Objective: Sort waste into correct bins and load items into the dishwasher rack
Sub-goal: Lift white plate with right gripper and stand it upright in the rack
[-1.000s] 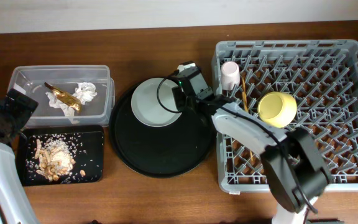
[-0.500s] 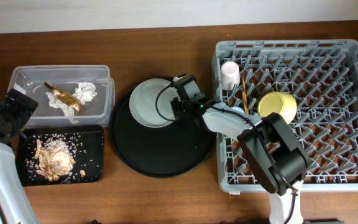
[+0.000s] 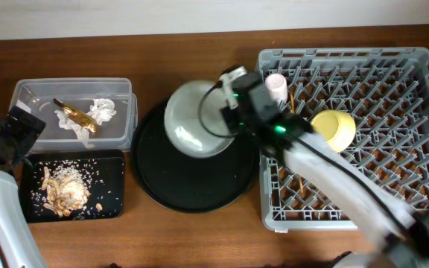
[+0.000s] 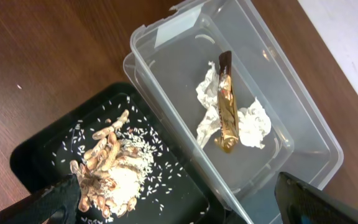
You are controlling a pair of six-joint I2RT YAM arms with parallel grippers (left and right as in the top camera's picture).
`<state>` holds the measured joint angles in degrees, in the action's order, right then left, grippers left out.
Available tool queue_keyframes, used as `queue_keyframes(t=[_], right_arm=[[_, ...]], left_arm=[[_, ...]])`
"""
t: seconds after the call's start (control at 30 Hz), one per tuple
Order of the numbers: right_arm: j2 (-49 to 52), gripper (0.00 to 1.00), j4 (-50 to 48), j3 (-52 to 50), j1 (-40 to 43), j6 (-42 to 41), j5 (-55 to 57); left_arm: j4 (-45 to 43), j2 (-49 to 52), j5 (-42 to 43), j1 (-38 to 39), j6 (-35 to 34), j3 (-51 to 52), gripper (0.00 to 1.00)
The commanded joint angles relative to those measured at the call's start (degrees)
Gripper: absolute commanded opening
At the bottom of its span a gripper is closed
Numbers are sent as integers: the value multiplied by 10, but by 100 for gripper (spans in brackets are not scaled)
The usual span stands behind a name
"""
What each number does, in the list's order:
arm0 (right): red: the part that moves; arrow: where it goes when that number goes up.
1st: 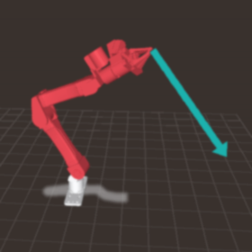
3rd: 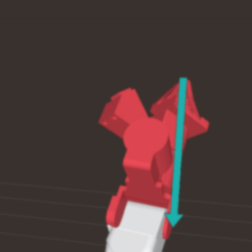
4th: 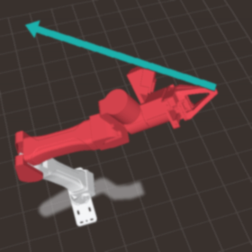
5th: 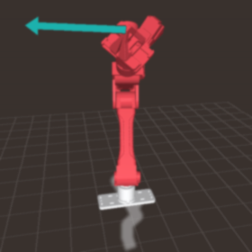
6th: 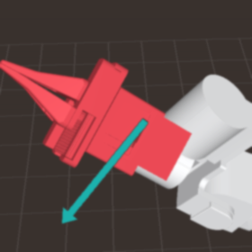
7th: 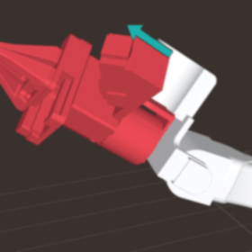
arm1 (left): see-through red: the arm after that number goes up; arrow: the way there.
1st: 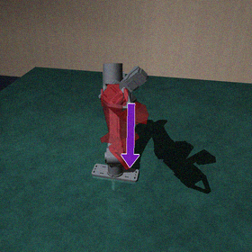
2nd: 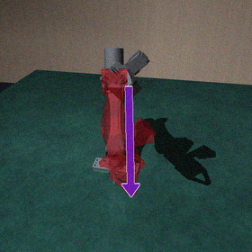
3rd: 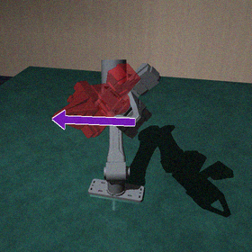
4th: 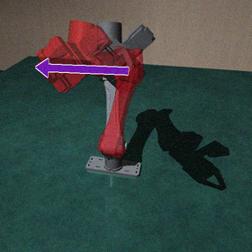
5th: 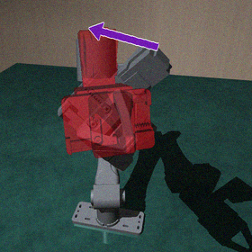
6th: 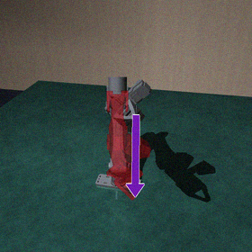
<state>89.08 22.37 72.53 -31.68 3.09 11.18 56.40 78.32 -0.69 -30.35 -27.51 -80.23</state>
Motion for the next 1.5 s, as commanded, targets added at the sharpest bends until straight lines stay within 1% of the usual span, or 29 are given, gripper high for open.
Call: queue_keyframes(t=[0.0,0.03,0.07,0.1,0.17,0.23,0.3,0.37,0.47,0.7,0.77,0.87,1.03,1.1,1.2,1.23,1.33,1.37,1.43,1.47], right_arm=[[-91,4,9,5,3,186,278],[-105,4,5,5,8,231,341],[-113,4,4,5,22,296,397],[-113,4,3,5,33,324,419],[-106,4,0,5,64,346,449],[-94,4,-9,5,100,349,452],[-77,4,-36,5,137,370,455],[-57,4,-82,5,172,372,464],[-30,4,-94,5,193,369,463],[66,4,-102,5,192,350,464],[92,4,-107,5,192,320,463],[108,4,-109,5,192,304,463],[110,5,-177,5,192,303,462],[110,12,-200,5,189,303,459],[110,12,-205,5,179,303,459],[110,14,-204,5,177,303,459],[110,33,-205,5,167,303,458],[110,37,-205,5,164,303,454],[110,39,-205,5,159,303,443],[110,44,-210,5,158,301,443]], left_arm=[[1,-1,-2,-2,1,-8,99],[1,-1,-2,-2,1,-8,99],[1,-1,-2,-2,1,-8,99],[1,-1,-2,-2,1,-8,99],[1,-1,-2,-2,1,-8,99],[1,-1,-2,-2,1,-8,99],[1,-1,-2,-2,1,-8,99],[1,-1,-2,-2,1,-8,99],[1,-1,-2,-2,1,-8,99],[1,-1,-2,-2,1,-8,99],[1,-1,-2,-2,1,-8,99],[1,-1,-2,-2,1,-8,99],[1,-1,-2,-2,1,-8,99],[1,-1,-2,-2,1,-8,99],[1,-1,-2,-2,1,-8,99],[1,-1,-2,-2,1,-8,99],[1,-1,-2,-2,1,-8,99],[1,-1,-2,-2,1,-8,99],[1,-1,-2,-2,1,-8,99],[1,-1,-2,-2,1,-8,99]])
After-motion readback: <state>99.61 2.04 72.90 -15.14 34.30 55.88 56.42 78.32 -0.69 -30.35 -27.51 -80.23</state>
